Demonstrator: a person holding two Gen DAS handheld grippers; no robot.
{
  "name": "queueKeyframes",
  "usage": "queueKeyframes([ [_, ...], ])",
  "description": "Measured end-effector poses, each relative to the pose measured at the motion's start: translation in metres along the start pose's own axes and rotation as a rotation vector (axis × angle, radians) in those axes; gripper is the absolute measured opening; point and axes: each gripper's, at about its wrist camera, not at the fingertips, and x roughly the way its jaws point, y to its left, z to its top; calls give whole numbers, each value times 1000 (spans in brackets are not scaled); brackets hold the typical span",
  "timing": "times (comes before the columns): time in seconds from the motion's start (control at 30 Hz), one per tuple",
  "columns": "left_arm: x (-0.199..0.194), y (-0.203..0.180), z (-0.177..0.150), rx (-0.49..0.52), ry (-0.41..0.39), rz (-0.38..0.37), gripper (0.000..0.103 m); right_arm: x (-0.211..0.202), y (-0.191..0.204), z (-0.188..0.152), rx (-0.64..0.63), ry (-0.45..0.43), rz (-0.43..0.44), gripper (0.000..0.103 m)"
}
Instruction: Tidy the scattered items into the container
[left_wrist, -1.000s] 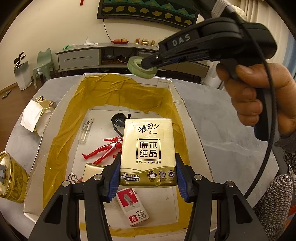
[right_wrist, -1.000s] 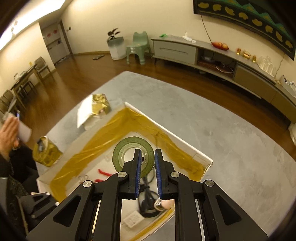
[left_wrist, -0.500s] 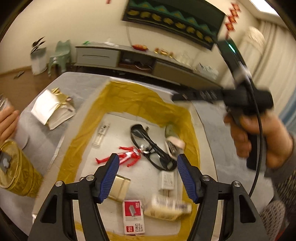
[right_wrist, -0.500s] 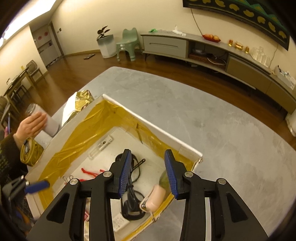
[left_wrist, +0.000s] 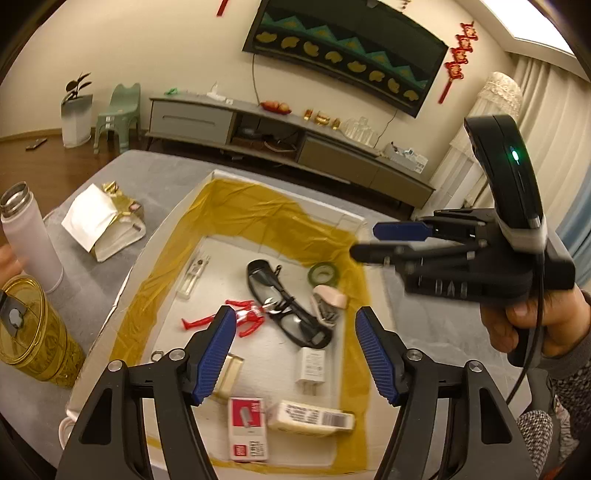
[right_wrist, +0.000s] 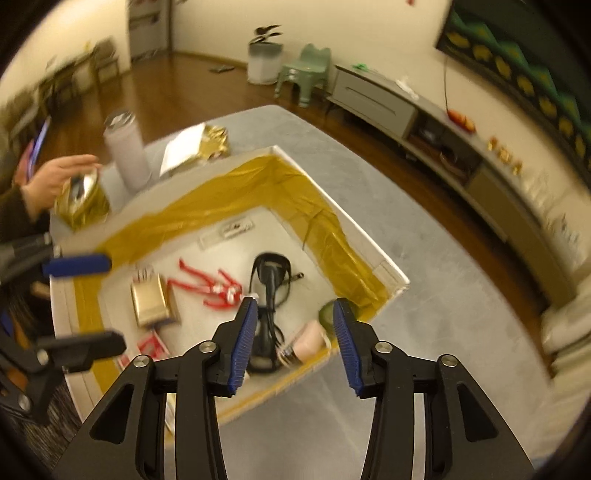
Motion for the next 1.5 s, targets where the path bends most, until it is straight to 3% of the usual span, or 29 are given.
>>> queueKeyframes([
  [0.17,-13,-18,-3,-3,-51,-23,73,-22,22,-17,-135,27,-94,54],
  [0.33,-19,-19,-20,-56,-32,-44,73,-28,31,-34,-202,67,-122,54],
  [0.63,-55,-36,-35,-35,-54,-49,73,-37,46,-52,-209,90,-159,54],
  [0.97,-65,-60,-58,17,-7,-43,73,-45,62,-60,-219,115,-128,54],
  [1.5,-81,-76,-65,39,-10,-51,74,-40,70,-67,-210,160,-90,54],
])
